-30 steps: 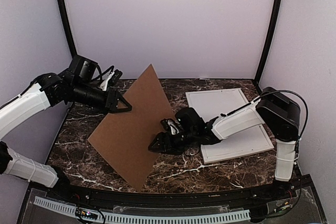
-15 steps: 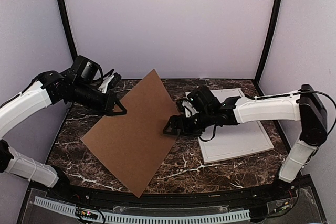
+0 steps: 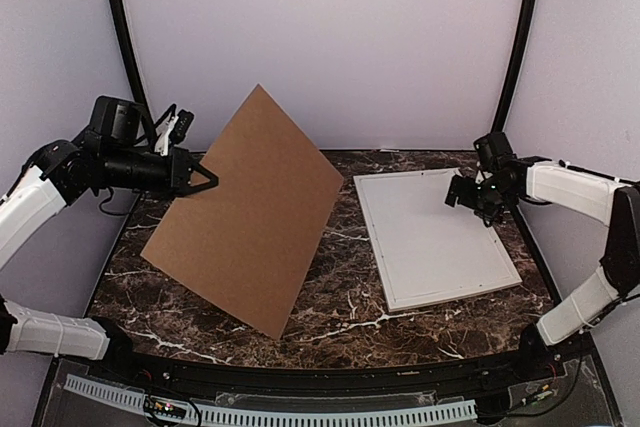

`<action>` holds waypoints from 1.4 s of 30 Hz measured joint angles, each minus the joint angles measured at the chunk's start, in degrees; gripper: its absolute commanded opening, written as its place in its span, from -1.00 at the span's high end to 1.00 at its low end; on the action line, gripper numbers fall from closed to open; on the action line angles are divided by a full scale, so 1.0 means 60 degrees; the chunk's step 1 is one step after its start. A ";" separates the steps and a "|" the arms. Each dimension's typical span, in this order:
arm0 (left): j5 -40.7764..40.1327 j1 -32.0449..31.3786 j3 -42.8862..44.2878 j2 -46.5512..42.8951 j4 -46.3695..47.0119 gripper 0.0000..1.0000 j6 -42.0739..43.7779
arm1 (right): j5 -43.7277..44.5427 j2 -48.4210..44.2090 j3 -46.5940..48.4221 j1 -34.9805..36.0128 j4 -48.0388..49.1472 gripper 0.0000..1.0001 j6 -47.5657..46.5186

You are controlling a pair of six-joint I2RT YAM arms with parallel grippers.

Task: Put the photo into the frame
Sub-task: Position the photo frame at the center of the board.

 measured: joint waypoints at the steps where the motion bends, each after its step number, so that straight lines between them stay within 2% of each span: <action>1: 0.0062 0.0015 0.0000 0.0004 0.0113 1.00 0.0000 | 0.0040 0.0036 -0.0025 -0.0488 -0.0033 -0.97 -0.0113; 6: 0.0390 0.0025 -0.0018 0.0018 0.0619 1.00 -0.0058 | 0.0091 0.0769 0.0004 -0.2306 0.0178 -0.97 -0.0699; 15: 0.0772 0.0044 -0.0229 0.0266 0.1293 1.00 -0.0255 | -0.0601 0.2943 0.0503 -0.3770 0.0656 -0.92 -0.1359; 24: 0.0725 0.0302 -0.0521 0.0321 0.1738 1.00 -0.0528 | -0.2047 0.3064 0.0459 -0.3814 0.1311 -0.68 -0.1778; 32: 0.0725 0.0463 -0.0765 0.0481 0.1985 1.00 -0.0736 | -0.2637 0.2907 0.0000 -0.3810 0.1676 -0.30 -0.2069; 42: 0.0678 0.0670 -0.0849 0.0492 0.2135 1.00 -0.0754 | -0.3067 0.2106 -0.1056 -0.2637 0.1963 0.06 -0.2171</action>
